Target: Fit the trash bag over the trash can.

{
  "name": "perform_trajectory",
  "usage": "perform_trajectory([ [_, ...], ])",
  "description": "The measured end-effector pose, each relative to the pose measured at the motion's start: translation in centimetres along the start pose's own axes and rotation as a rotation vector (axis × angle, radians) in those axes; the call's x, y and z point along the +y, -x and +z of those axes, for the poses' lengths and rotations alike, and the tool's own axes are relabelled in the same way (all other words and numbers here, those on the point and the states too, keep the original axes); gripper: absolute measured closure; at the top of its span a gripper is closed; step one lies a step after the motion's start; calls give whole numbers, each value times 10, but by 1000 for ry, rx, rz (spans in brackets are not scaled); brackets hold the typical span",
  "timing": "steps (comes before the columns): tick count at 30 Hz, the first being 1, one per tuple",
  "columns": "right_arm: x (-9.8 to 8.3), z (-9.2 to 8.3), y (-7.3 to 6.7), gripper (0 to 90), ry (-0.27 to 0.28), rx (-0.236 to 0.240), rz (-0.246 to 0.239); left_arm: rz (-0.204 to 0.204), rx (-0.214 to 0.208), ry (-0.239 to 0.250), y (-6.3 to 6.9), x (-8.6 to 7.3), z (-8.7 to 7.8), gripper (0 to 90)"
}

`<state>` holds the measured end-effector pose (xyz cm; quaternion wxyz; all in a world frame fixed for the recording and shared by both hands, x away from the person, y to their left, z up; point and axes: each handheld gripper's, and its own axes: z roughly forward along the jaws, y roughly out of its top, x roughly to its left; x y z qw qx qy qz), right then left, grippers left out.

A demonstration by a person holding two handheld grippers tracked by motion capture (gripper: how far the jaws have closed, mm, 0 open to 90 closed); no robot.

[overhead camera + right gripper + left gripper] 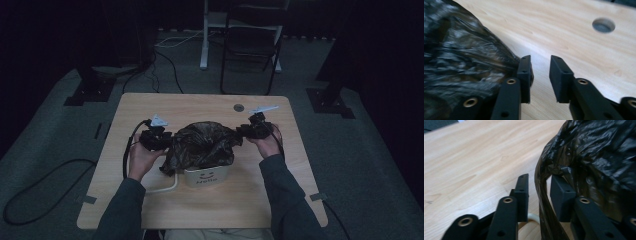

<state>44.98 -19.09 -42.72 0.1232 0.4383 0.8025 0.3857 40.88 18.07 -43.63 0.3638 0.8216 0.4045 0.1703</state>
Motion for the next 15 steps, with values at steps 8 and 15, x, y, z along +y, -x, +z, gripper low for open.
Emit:
perform_trajectory([
  [8,7,-33,-8,612,84,36,-43,-26,6,52,-3,3,-22,620],
  [15,6,-50,-25,580,118,104,-107,-21,-15,95,5,1,-40,590],
])
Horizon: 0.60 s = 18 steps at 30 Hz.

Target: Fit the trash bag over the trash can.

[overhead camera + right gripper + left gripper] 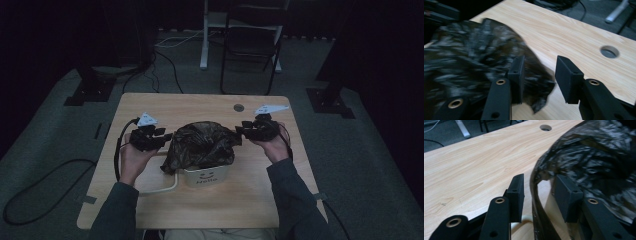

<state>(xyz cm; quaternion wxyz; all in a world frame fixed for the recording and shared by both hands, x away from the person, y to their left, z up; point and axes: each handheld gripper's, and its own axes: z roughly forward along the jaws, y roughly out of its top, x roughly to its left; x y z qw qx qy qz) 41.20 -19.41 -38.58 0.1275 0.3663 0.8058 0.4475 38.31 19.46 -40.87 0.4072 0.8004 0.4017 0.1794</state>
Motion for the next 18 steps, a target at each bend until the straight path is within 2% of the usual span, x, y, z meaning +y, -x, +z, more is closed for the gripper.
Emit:
perform_trajectory([
  [3,3,-4,-10,572,11,35,-17,9,-14,17,7,-1,-8,586],
  [9,14,-7,-25,570,26,56,-65,43,-37,29,21,0,-18,580],
  [18,19,-5,-38,570,18,75,-102,63,-49,37,28,-1,-23,577],
])
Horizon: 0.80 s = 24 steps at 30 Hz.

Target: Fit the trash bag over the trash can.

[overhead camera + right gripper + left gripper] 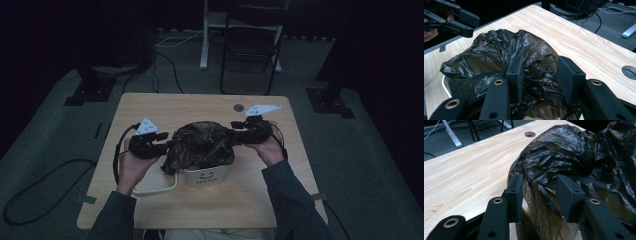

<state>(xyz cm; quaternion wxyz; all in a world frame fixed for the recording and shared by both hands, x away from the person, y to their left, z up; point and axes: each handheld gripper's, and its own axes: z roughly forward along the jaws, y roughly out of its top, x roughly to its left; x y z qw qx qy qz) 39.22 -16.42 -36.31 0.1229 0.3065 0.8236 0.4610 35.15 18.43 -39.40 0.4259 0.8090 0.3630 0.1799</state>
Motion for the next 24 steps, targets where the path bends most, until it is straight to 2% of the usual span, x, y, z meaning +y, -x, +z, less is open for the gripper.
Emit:
perform_trajectory([
  [9,-1,3,-13,561,-34,26,-51,52,-37,-33,16,-6,-4,562],
  [14,-6,2,-19,562,-60,20,-82,68,-57,-47,22,-12,-7,562],
  [24,-27,-1,-20,578,-95,22,-83,71,-108,-78,31,-23,-6,562],
])
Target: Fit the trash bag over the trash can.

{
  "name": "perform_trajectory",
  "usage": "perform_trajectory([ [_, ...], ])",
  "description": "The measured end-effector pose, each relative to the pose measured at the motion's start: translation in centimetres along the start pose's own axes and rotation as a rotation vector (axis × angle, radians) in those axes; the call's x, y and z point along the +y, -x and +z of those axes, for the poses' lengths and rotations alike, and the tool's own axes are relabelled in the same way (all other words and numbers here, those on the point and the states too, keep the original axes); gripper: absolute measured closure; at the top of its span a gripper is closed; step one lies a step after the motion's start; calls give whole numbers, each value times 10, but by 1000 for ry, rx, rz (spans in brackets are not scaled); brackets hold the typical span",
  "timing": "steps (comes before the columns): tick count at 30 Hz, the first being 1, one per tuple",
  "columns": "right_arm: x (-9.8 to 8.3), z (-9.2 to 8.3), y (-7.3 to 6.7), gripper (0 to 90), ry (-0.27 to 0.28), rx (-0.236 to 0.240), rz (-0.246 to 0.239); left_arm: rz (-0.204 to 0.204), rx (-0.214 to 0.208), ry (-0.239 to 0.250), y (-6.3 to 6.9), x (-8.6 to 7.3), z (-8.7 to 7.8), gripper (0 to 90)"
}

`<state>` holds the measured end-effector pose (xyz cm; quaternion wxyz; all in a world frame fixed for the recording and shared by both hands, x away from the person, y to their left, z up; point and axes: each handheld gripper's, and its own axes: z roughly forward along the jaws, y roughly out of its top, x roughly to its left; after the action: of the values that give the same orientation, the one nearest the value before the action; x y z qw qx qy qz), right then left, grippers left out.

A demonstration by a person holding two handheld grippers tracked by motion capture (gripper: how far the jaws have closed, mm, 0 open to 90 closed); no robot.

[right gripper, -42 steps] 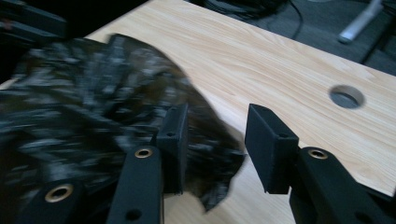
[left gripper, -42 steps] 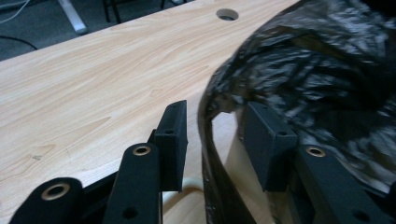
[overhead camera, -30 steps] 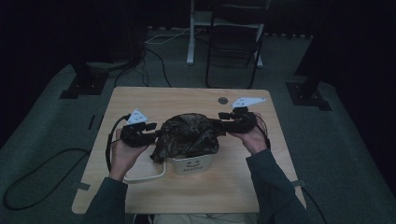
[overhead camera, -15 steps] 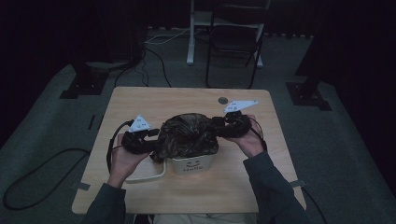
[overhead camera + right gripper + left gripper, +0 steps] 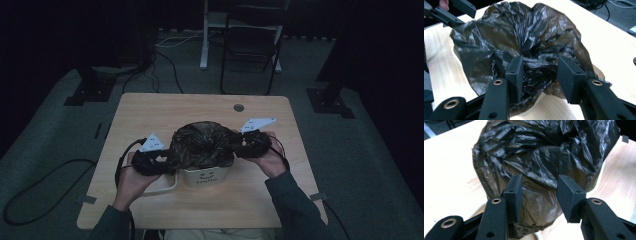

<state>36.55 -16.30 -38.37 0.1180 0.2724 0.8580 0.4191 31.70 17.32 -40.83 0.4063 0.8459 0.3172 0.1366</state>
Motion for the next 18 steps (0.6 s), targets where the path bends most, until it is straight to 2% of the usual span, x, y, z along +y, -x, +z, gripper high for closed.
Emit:
perform_trajectory([
  [4,-4,3,3,603,-14,12,8,13,-22,-17,5,-2,4,561],
  [11,-10,7,-2,784,-44,33,-16,12,-40,-25,9,-5,4,560],
  [18,-21,3,-4,809,-55,33,0,-10,-51,-20,5,-7,6,561],
])
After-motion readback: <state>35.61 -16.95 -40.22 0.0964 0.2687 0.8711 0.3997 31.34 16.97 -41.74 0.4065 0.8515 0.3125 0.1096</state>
